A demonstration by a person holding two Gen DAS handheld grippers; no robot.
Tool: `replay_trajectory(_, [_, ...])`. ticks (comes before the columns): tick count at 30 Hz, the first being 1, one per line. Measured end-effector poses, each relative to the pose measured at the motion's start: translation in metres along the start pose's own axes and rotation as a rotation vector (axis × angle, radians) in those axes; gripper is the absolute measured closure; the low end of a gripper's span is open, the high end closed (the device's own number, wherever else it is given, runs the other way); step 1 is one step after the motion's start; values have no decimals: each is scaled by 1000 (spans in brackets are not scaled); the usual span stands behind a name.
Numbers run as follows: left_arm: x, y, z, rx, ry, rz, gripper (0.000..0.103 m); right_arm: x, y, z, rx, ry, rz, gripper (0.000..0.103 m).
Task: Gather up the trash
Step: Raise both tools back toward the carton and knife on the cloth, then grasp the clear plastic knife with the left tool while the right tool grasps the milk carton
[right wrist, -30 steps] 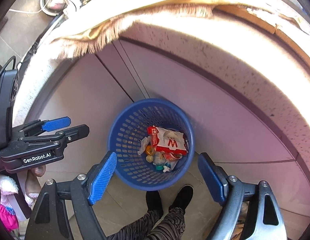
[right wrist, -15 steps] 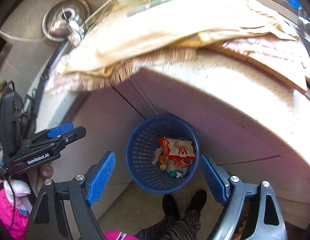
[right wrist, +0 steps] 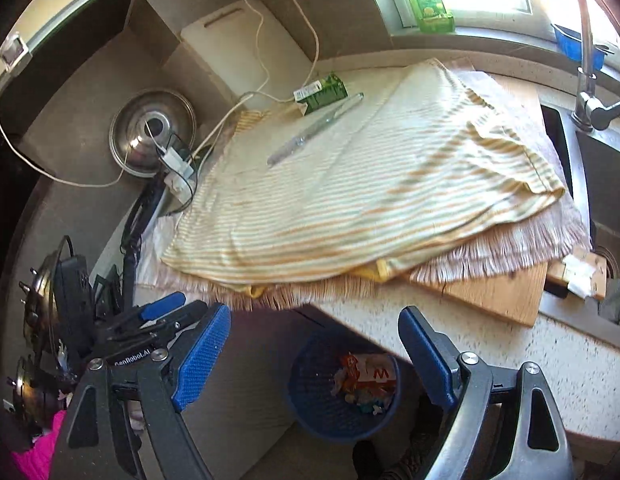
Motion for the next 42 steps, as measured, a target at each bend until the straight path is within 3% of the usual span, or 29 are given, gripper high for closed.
replay_trajectory(6, [47, -14, -4, 47, -14, 21, 36, 63, -20, 7, 18, 43, 26, 15])
replay_trajectory(14, [112, -51, 0, 82, -11, 29, 36, 129, -66, 32, 66, 75, -19, 15])
replay_trajectory(23, [158, -94, 11, 115, -24, -3, 36, 196, -108, 62, 72, 132, -39, 15])
replay_trajectory(32, [212, -156, 20, 126, -92, -77, 36, 219, -130, 102, 86, 73, -67, 15])
replay_trajectory(38, [235, -205, 11, 161, -128, -187, 36, 226, -135, 125, 92, 21, -84, 15])
replay_trajectory(42, [238, -229, 4, 201, -152, -265, 44, 229, -139, 135, 104, -19, -95, 15])
Point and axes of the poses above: each gripper's, at about its wrist camera, not at the fingertips, and y roughly against the way its jaws point, z to its right, x to its top, the point moved 8 cm from there along -y, roughly the way its jaws point, and after that the axes turned 9 degrees about -x, right-handed, at the moved point
